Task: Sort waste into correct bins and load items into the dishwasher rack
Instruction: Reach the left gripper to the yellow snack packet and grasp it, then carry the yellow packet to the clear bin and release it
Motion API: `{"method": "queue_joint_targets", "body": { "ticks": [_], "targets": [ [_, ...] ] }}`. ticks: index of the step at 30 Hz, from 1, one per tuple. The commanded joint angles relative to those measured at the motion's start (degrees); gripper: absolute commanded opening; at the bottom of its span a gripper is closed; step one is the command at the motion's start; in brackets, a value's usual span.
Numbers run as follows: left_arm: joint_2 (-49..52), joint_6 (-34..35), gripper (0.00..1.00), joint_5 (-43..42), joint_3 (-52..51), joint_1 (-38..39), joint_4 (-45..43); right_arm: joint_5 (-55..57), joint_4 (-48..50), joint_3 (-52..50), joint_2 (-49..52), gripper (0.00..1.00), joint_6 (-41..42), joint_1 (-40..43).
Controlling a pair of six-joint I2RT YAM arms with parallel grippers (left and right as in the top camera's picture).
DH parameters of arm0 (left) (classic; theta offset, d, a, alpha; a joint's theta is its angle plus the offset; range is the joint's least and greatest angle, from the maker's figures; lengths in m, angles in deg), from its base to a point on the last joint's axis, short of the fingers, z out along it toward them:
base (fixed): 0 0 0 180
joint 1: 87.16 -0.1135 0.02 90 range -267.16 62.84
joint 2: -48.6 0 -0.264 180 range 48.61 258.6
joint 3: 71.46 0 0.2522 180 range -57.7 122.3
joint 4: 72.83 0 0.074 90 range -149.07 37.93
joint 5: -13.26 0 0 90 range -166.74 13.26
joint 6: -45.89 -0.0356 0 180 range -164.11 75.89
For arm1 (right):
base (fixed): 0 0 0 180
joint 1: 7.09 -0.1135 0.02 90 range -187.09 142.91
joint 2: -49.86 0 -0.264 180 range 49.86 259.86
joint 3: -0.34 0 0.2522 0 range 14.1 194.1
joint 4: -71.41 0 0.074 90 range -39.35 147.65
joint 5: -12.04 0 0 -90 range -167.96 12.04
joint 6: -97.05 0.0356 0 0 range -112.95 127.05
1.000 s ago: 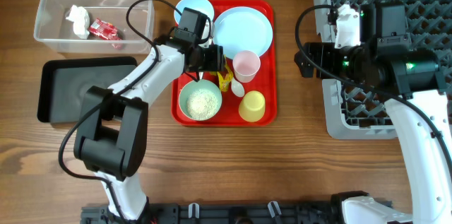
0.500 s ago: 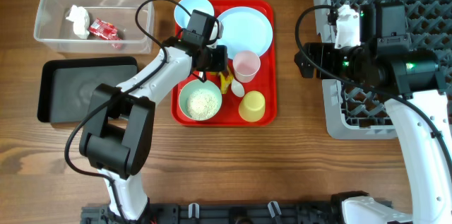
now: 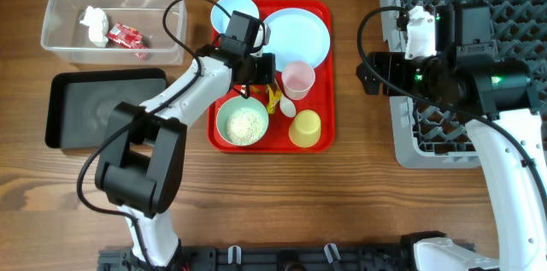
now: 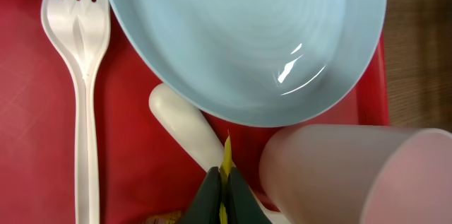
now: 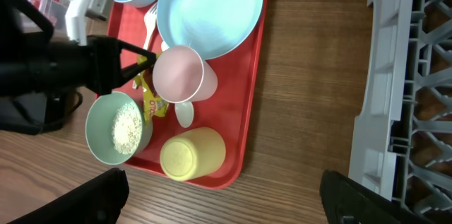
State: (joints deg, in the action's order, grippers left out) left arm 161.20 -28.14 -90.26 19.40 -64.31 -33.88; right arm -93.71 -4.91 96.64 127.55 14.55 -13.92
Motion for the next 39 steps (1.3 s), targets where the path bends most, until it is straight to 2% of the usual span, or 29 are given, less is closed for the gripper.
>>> {"method": "queue_joint_targets", "body": {
  "ticks": [1, 5, 12, 16, 23, 24, 25, 26, 27, 28, 35, 39],
  "targets": [
    [-7.6, -0.1, 0.04, 0.1, 1.5, -1.2, -0.3, 0.9, 0.1, 1.0, 0.1, 0.92, 0.1, -0.3],
    [-12.8, 0.0, 0.04, 1.5, 2.9, -3.7, -0.4, 0.9, 0.2, 1.0, 0.1, 0.92, 0.1, -0.3],
    [-20.3, 4.3, 0.04, 17.4, 3.3, -12.6, -5.1, 0.9, 0.7, 1.0, 0.1, 0.92, 0.2, -0.3],
    [-19.4, 4.3, 0.04, 19.0, 3.3, -19.7, -11.6, 0.9, 1.0, 1.0, 0.2, 0.92, 0.2, -0.3],
    [-11.6, 4.3, 0.04, 19.0, 3.3, -28.2, -22.3, 0.9, 1.3, 1.0, 0.5, 0.92, 0.5, -0.3],
    [-10.3, 4.2, 0.12, 19.0, 3.3, -28.8, -22.8, 0.9, 1.2, 1.0, 0.5, 0.92, 0.7, -0.3],
    [-8.8, 4.2, 0.31, 19.0, 3.3, -29.3, -23.2, 0.9, 1.2, 1.0, 0.6, 0.92, 1.3, -0.3],
    [-7.3, 4.2, 0.71, 19.0, 3.3, -29.7, -23.3, 0.9, 1.3, 1.0, 0.7, 0.92, 1.7, -0.3],
    [-6.4, 4.2, 0.92, 19.0, 3.3, -29.9, -23.3, 0.9, 1.4, 1.0, 0.8, 0.92, 1.7, -0.3],
    [-5.8, 4.2, 1.0, 19.0, 3.3, -29.9, -23.2, 0.9, 1.5, 1.0, 0.8, 0.92, 1.7, -0.3],
    [-7.0, 4.0, 1.0, 18.9, 3.3, -29.9, -22.0, 0.9, 1.7, 1.0, 0.9, 0.92, 1.6, -0.3],
    [-11.3, 4.0, 1.0, 17.0, 3.3, -29.8, -17.5, 0.9, 1.9, 1.0, 0.9, 0.92, 1.4, -0.3]
  ]
}}
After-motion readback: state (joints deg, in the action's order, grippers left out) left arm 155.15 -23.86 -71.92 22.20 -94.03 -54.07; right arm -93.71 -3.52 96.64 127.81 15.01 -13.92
